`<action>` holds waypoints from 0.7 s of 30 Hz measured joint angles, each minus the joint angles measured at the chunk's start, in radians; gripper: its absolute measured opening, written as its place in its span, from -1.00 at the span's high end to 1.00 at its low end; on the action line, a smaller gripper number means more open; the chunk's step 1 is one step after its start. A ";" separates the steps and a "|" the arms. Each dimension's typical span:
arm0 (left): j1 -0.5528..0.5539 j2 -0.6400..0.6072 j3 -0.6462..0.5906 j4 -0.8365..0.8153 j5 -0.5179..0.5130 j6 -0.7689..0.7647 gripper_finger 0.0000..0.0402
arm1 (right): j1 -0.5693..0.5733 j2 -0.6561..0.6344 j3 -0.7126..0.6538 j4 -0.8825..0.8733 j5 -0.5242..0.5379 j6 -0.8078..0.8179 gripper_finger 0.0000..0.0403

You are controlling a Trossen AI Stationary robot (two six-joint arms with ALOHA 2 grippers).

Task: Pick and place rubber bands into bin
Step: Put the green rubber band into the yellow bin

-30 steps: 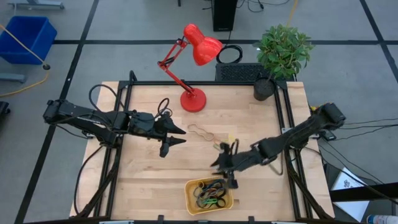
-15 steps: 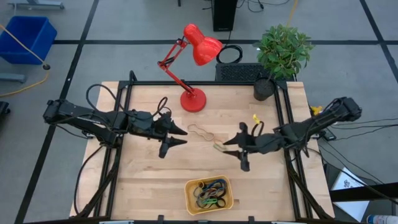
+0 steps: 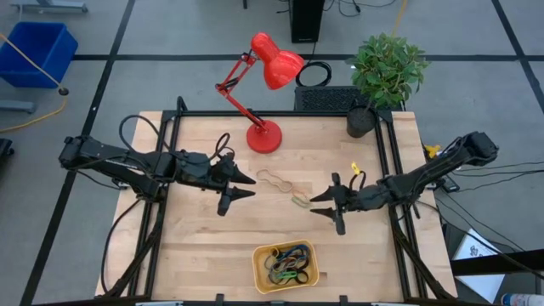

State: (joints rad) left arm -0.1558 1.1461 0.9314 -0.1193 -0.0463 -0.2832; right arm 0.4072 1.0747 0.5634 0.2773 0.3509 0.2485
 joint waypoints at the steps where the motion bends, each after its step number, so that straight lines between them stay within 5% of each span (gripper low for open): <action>1: 0.000 0.000 0.000 -0.003 0.000 0.000 0.12 | 0.000 0.006 0.000 -0.039 0.022 -0.005 0.31; 8: 0.000 0.000 0.000 -0.045 -0.008 0.000 0.12 | -0.008 0.081 0.000 -0.216 0.071 -0.129 0.41; 21: 0.000 0.000 0.000 -0.053 -0.009 0.051 0.12 | -0.041 0.326 0.000 -0.193 0.069 -0.419 0.46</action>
State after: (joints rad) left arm -0.1556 1.1461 0.9314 -0.1727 -0.0555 -0.2325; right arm 0.3658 1.4009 0.5632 0.0843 0.4201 -0.1705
